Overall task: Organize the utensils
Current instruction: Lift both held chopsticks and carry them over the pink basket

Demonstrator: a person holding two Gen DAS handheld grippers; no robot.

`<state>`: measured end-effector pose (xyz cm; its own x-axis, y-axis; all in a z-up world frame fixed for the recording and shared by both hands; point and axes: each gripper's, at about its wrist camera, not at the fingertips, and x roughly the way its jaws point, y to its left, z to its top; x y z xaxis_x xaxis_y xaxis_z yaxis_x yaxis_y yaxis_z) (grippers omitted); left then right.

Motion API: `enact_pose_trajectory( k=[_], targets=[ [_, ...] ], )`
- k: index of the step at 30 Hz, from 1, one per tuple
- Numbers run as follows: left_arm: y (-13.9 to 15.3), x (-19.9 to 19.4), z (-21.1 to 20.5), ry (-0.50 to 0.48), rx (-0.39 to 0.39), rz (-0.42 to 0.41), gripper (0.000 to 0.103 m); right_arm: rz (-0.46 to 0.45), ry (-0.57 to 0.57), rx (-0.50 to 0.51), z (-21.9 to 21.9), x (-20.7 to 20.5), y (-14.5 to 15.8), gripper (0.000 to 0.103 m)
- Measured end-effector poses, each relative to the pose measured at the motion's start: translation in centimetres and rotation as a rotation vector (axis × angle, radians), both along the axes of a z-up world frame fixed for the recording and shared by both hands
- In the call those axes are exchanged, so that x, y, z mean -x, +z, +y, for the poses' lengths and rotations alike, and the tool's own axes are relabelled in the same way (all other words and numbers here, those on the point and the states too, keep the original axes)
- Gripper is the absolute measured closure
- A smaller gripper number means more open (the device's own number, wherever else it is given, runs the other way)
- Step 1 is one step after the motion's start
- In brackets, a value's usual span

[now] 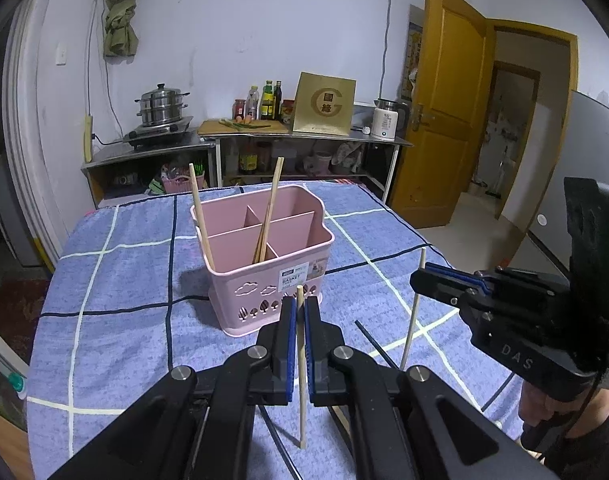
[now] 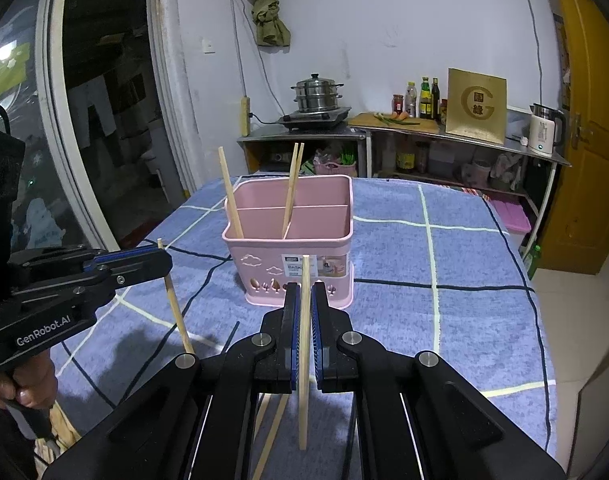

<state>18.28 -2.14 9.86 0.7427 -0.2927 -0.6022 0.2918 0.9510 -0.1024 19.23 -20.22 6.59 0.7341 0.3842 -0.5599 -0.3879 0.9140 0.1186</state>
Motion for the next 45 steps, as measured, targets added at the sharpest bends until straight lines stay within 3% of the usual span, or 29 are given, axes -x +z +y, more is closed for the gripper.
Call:
enact_pose_trajectory(
  k=[15, 23, 31, 38, 45],
  targets=[
    [3.7, -0.9, 1.8, 0.017, 0.048, -0.035, 0.099, -0.076, 0.014, -0.031, 0.8, -0.4, 3.6, 0.098],
    [7.7, -3.3, 3.1, 0.041, 0.090, -0.081, 0.099, -0.116, 0.016, -0.074, 1.4, -2.7, 6.1, 0.098],
    [12.4, -5.9, 3.8, 0.073, 0.110, -0.183, 0.099, -0.183, -0.011, -0.142, 2.0, -5.2, 9.6, 0.098],
    [13.0, -8.6, 4.6, 0.101, 0.107, -0.214, 0.099, -0.211, -0.021, -0.181, 2.5, -7.4, 10.3, 0.098],
    [11.3, -11.4, 5.0, 0.113, 0.096, -0.215, 0.099, -0.218, -0.005, -0.193, 3.9, -9.7, 9.8, 0.098]
  ],
)
